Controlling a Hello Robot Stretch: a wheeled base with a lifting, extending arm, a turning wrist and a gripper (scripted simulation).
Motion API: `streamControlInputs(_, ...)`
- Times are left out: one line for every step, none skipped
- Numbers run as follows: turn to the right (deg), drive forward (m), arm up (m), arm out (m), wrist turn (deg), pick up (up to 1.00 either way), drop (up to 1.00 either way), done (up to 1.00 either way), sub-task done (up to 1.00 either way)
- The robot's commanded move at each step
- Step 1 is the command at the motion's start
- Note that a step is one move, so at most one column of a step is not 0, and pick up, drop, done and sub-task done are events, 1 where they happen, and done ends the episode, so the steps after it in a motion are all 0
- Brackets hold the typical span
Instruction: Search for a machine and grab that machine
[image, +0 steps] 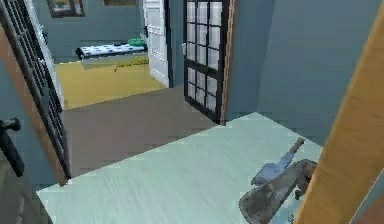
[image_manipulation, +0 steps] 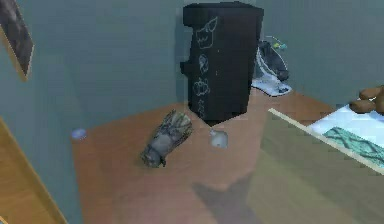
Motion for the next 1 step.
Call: streamControlInputs(30.0, 0.0, 0.0, 0.0, 0.0, 0.0, 0.0, 0.0, 0.0)
